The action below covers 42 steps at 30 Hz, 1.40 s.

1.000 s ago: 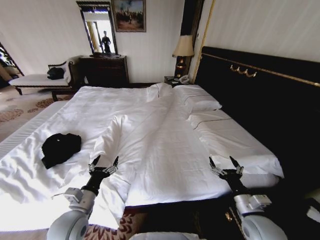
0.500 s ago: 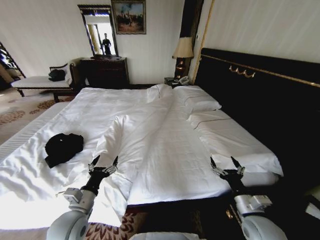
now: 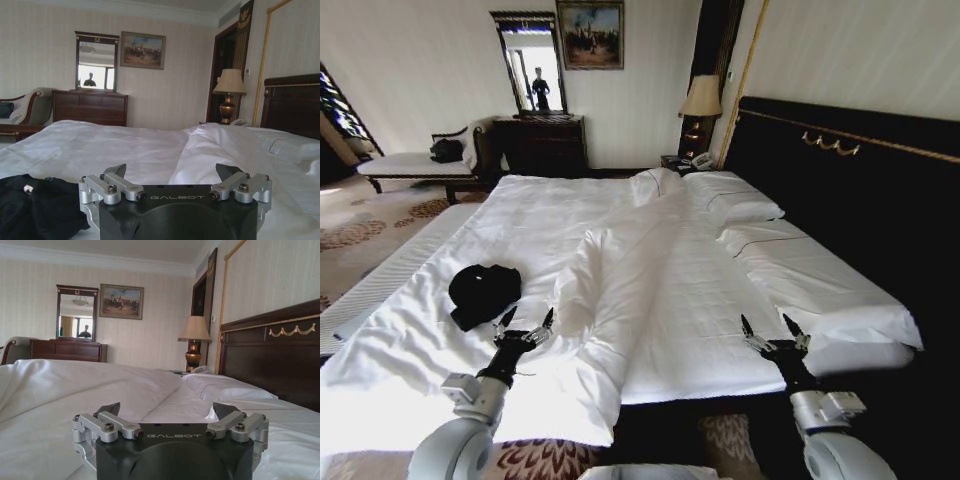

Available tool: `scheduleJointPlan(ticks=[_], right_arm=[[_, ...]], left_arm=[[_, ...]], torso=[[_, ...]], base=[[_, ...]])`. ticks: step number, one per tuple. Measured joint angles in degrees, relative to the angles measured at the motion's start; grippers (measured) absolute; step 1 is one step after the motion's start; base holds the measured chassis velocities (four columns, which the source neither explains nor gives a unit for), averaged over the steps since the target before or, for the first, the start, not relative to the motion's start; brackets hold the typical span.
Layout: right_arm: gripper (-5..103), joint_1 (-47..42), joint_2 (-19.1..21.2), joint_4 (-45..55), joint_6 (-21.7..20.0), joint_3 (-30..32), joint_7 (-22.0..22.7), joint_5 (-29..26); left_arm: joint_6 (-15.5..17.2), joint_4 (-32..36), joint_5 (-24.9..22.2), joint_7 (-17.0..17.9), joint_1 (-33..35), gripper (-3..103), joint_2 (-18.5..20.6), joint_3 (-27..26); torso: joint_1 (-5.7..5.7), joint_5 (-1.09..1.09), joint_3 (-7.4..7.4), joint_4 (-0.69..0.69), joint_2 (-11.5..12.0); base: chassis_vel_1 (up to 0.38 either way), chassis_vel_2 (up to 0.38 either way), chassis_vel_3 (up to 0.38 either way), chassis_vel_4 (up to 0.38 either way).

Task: Fold the clothes on the bed.

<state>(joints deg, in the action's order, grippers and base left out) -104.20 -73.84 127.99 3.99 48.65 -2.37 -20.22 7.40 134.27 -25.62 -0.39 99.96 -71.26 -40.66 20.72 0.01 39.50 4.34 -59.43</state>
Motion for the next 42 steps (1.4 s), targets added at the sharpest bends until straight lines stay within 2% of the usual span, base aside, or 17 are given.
scheduleJointPlan(ticks=[20, 28, 31, 32, 33, 35, 36, 38, 39, 40, 41, 42], right_arm=[[100, -0.1, -0.3, 0.2, 0.1, -0.2, 0.4, 0.5], [100, -0.7, -0.4, 1.7, -0.9, -0.1, 0.8, 0.8], [100, -1.3, -0.2, 4.2, -4.7, -0.1, 2.6, -3.9], [100, -1.5, 0.1, 5.8, -7.3, 0.1, 3.6, -7.4], [100, -1.5, 0.1, 5.8, -7.3, 0.1, 3.6, -7.4], [100, -1.7, 1.3, 8.5, -11.7, 1.0, 5.1, -14.9], [100, -1.2, 2.7, 10.8, -15.2, 2.0, 6.4, -22.9], [100, 0.7, 6.4, 13.9, -20.7, 3.8, 9.2, -34.4], [100, 0.7, 6.4, 13.9, -20.7, 3.8, 9.2, -34.4], [100, 1.3, 7.8, 14.5, -22.0, 4.2, 10.1, -37.4], [100, 3.5, 11.5, 15.4, -25.6, 5.1, 12.2, -44.3], [100, 4.6, 13.4, 15.6, -27.5, 5.4, 13.3, -47.4]], left_arm=[[-0.2, -0.1, 0.1, 0.0, 0.5, 100, -0.6, 0.2], [-0.2, 0.1, 0.6, 0.0, 0.8, 100, -1.1, 0.6], [-0.3, 0.1, 0.6, 0.0, 1.0, 100, -1.2, 0.5], [-0.3, 0.1, 0.6, 0.0, 1.0, 100, -1.2, 0.4], [-0.3, 0.1, 0.6, 0.0, 1.0, 100, -1.2, 0.4], [-0.4, 0.1, 0.6, 0.0, 1.1, 100, -1.2, 0.2], [-0.4, 0.1, 0.6, 0.0, 1.3, 100, -1.2, 0.0], [-0.5, 0.4, 0.5, 0.0, 1.7, 100, -1.3, -0.5], [-0.5, 0.4, 0.5, 0.0, 1.7, 100, -1.3, -0.5], [-0.5, 0.4, 0.5, 0.0, 1.8, 100, -1.3, -0.7], [-0.7, 0.5, 0.4, 0.0, 2.2, 100, -1.4, -1.2], [-0.7, 0.5, 0.3, 0.0, 2.3, 100, -1.6, -1.5]], torso=[[0.00, -0.02, 0.00, -0.01, 0.0], [0.00, 0.01, 0.00, -0.01, 0.0], [0.01, 0.00, 0.00, 0.00, 0.0], [0.01, -0.03, 0.00, 0.00, 0.0], [0.01, -0.03, 0.00, 0.00, 0.0], [0.01, -0.07, 0.00, 0.00, 0.0], [0.01, -0.05, 0.00, 0.03, 0.0], [0.01, -0.03, 0.00, 0.01, 0.0], [0.01, -0.03, 0.00, 0.01, 0.0], [0.01, -0.03, 0.00, 0.00, 0.0], [0.01, 0.01, 0.00, -0.02, 0.0], [0.00, 0.02, 0.00, -0.03, 0.0]], base=[[0.278, 0.285, -0.284, -0.276], [0.167, 0.167, -0.182, -0.174], [0.029, 0.013, -0.016, -0.026], [0.000, 0.000, 0.000, 0.000], [0.000, 0.000, 0.000, 0.000], [0.000, 0.000, 0.000, 0.000], [-0.052, -0.054, 0.025, -0.001], [-0.026, -0.017, -0.004, 0.000], [0.000, 0.000, 0.000, 0.000], [0.000, 0.000, 0.000, 0.000], [0.000, 0.000, 0.000, 0.000], [0.000, 0.000, 0.000, 0.000]])
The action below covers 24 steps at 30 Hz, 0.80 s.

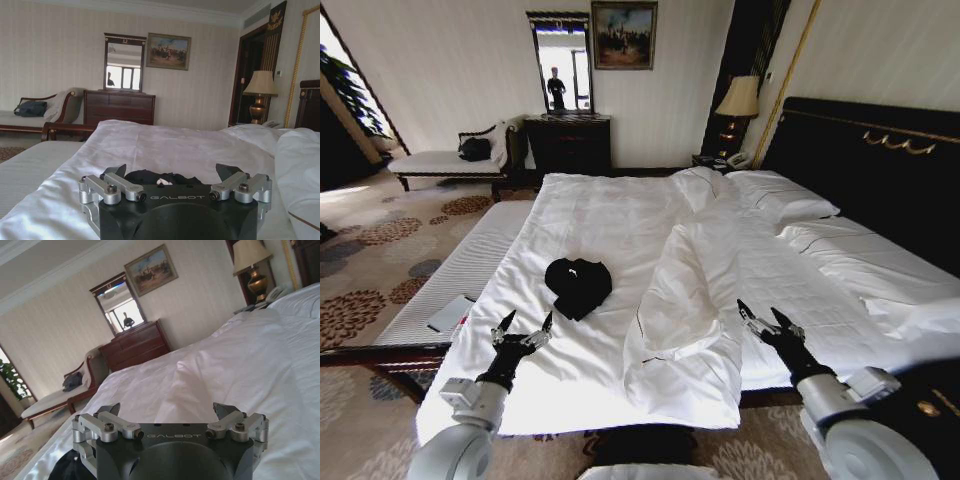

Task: Fold the clothes on the bed.

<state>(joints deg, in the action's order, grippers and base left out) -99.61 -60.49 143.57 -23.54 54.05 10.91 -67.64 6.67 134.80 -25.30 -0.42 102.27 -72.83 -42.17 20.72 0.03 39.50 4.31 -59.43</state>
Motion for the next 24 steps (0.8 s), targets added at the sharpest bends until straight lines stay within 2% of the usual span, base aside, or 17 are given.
scheduleJointPlan(ticks=[3, 7, 8, 10, 11, 13, 16, 17, 20, 24], right_arm=[[100, 2.0, 3.3, 0.0, -3.1, 0.0, 1.3, -4.2], [100, 4.5, 9.4, -6.7, -3.4, -2.1, -0.9, -0.6], [100, 4.5, 9.4, -6.7, -3.4, -2.1, -0.9, -0.6], [100, 5.6, 11.9, -9.0, -3.5, -2.5, -1.3, -1.6], [100, 5.9, 12.8, -9.5, -3.7, -2.7, -1.5, -1.7], [100, 5.8, 13.4, -9.9, -3.7, -3.0, -1.8, -1.1], [100, 5.6, 14.0, -11.4, -3.8, -5.7, -2.8, 4.2], [100, 6.4, 14.1, -12.4, -3.9, -7.0, -2.7, 5.9], [100, 7.6, 14.3, -13.7, -4.6, -8.9, -2.2, 7.1], [100, 9.6, 15.0, -14.5, -5.1, -11.9, -1.9, 7.1]], left_arm=[[-0.1, 0.0, -0.1, 0.0, 0.2, 100, -0.2, -0.4], [-0.2, 0.1, -0.6, 0.0, 0.0, 100, 0.0, -0.9], [-0.2, 0.1, -0.6, 0.0, 0.0, 100, 0.0, -0.9], [-0.2, -0.1, -0.9, 0.0, -0.3, 100, 0.4, -1.1], [-0.2, -0.3, -1.0, 0.0, -0.4, 100, 0.6, -1.1], [-0.2, -0.6, -1.1, 0.0, -0.7, 100, 1.0, -0.9], [-0.1, -1.3, -1.0, 0.0, -1.4, 100, 1.7, 0.3], [-0.1, -1.3, -0.9, 0.0, -1.3, 100, 1.5, 0.5], [-0.1, -1.0, -0.6, 0.0, -1.1, 100, 1.0, 0.5], [-0.4, -1.1, -1.0, 0.0, -0.6, 100, 0.7, -0.9]], torso=[[0.00, -0.02, 0.00, -0.01, 0.0], [0.00, -0.07, 0.01, 0.02, 0.0], [0.00, -0.07, 0.01, 0.02, 0.0], [0.00, -0.06, 0.01, 0.06, 0.0], [0.01, -0.05, 0.01, 0.02, 0.0], [0.01, -0.05, 0.01, 0.00, 0.0], [0.00, -0.02, 0.00, 0.08, 0.0], [0.00, -0.02, 0.00, 0.06, 0.0], [0.00, -0.04, 0.00, -0.01, 0.0], [0.01, -0.05, 0.00, 0.05, 0.0]], base=[[0.000, 0.000, 0.000, 0.000], [0.000, 0.000, 0.000, 0.000], [0.000, 0.000, 0.000, 0.000], [0.000, 0.000, 0.000, 0.000], [0.000, 0.000, 0.000, 0.000], [0.000, 0.000, 0.000, 0.000], [0.000, 0.000, 0.000, 0.000], [0.000, 0.000, 0.000, 0.000], [0.000, 0.000, 0.000, 0.000], [0.000, 0.000, 0.000, 0.000]])
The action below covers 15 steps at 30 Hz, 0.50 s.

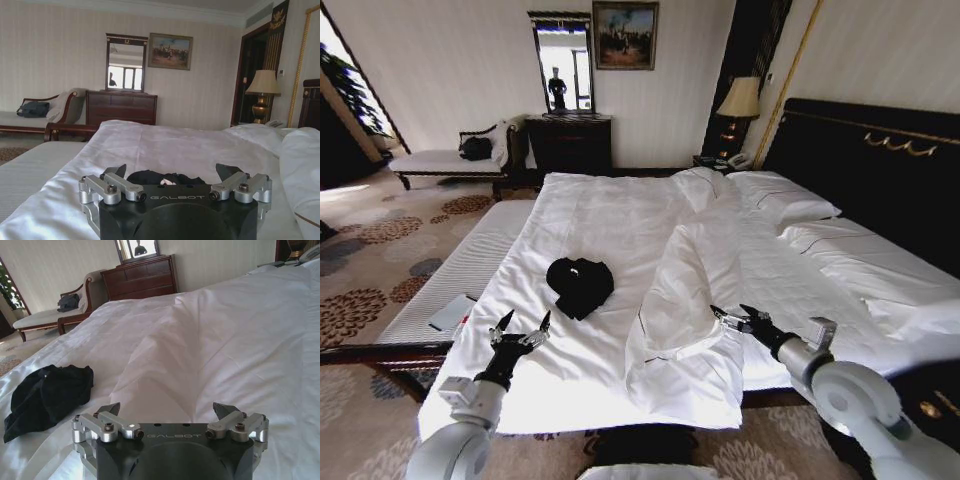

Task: Fold the clothes on the bed.

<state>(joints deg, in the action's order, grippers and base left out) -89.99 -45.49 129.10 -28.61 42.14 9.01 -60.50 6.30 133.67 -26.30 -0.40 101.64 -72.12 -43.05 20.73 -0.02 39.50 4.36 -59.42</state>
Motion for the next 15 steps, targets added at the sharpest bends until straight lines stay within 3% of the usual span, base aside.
scheduleJointPlan(ticks=[5, 9, 15], right_arm=[[100, 3.1, 1.5, -2.0, -0.6, -4.3, 0.7, 0.1], [100, 4.1, 2.0, -2.4, -1.3, -6.2, 0.8, -1.6], [100, 6.4, 2.3, -3.5, -2.0, -10.5, 1.0, -1.6]], left_arm=[[-0.1, -0.5, -0.6, 0.0, 0.0, 100, 0.1, -0.5], [-0.1, -0.8, -0.1, 0.0, -0.4, 100, 0.0, -0.2], [0.1, -1.2, 0.0, 0.0, -0.5, 100, 0.0, -0.3]], torso=[[0.00, 0.02, 0.00, -0.06, 0.0], [0.00, 0.02, 0.00, 0.00, 0.0], [0.00, 0.01, 0.00, -0.03, 0.0]], base=[[0.000, 0.000, 0.000, 0.000], [0.000, 0.000, 0.000, 0.000], [0.000, 0.000, 0.000, 0.000]])
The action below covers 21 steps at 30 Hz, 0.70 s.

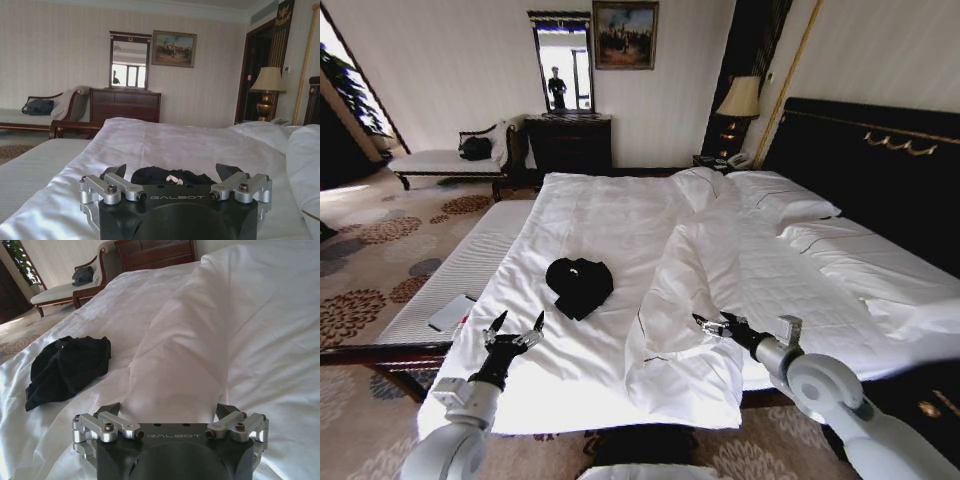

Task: Fold the clothes on the bed.

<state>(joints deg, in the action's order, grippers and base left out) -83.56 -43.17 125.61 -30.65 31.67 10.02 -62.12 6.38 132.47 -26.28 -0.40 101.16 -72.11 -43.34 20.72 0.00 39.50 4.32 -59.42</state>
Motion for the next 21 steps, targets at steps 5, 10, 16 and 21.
scheduleJointPlan(ticks=[5, 10, 16, 21], right_arm=[[98, 1.2, -0.5, -0.3, -0.2, -2.0, 0.0, 0.0], [77, 1.1, -0.9, 0.0, -0.1, -2.2, 0.0, 0.0], [55, 0.4, -1.1, 0.5, 0.1, -1.9, 0.0, 0.4], [39, -1.7, -2.0, 1.3, 0.7, -0.8, -0.1, 1.4]], left_arm=[[0.0, -0.1, 0.0, 0.0, 0.2, 100, -0.4, -0.4], [0.0, -0.1, 0.0, 0.0, 0.3, 100, -0.7, -0.6], [-0.1, -0.1, -0.1, 0.0, -0.2, 100, -0.7, -0.6], [-0.2, 0.2, -0.1, 0.0, 0.1, 100, -0.8, -0.8]], torso=[[0.00, 0.00, 0.00, 0.01, 0.0], [0.00, 0.00, 0.00, 0.01, 0.0], [0.00, 0.00, 0.00, 0.01, 0.0], [0.00, 0.00, 0.00, 0.02, 0.0]], base=[[0.000, 0.000, 0.000, 0.000], [0.000, 0.000, 0.000, 0.000], [0.000, 0.000, 0.000, 0.000], [0.000, 0.000, 0.000, 0.000]])
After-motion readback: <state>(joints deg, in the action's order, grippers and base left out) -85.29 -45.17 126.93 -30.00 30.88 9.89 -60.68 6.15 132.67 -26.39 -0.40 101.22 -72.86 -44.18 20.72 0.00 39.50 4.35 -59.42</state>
